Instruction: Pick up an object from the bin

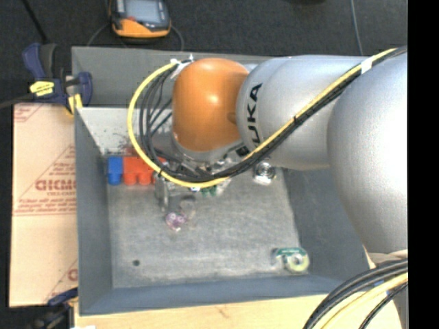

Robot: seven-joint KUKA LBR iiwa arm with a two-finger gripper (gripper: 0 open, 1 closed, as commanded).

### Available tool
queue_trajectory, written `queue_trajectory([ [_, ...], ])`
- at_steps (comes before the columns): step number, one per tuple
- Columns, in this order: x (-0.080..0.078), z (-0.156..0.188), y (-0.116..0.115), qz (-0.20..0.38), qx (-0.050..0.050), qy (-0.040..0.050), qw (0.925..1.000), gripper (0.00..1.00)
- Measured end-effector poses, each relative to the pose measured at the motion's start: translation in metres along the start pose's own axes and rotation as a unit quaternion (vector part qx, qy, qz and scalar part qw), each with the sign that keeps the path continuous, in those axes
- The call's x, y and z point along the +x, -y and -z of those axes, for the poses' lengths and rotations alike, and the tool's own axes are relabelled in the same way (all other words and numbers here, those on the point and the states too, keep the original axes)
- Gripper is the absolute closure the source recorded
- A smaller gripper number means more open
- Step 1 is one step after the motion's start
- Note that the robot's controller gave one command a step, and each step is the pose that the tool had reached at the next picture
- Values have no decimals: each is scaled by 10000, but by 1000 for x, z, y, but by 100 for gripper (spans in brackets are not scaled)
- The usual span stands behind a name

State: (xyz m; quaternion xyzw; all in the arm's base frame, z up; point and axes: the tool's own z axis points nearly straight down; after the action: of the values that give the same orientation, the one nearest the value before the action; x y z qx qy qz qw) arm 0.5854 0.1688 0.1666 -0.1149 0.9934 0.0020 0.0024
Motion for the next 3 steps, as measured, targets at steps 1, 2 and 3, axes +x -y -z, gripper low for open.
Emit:
queue_trajectory([
  [1,22,6,107,-49,40,-15,10000,100],
  [2,30,175,125,102,37,42,9999,100],
  [3,48,49,111,164,8,-44,9999,100],
])
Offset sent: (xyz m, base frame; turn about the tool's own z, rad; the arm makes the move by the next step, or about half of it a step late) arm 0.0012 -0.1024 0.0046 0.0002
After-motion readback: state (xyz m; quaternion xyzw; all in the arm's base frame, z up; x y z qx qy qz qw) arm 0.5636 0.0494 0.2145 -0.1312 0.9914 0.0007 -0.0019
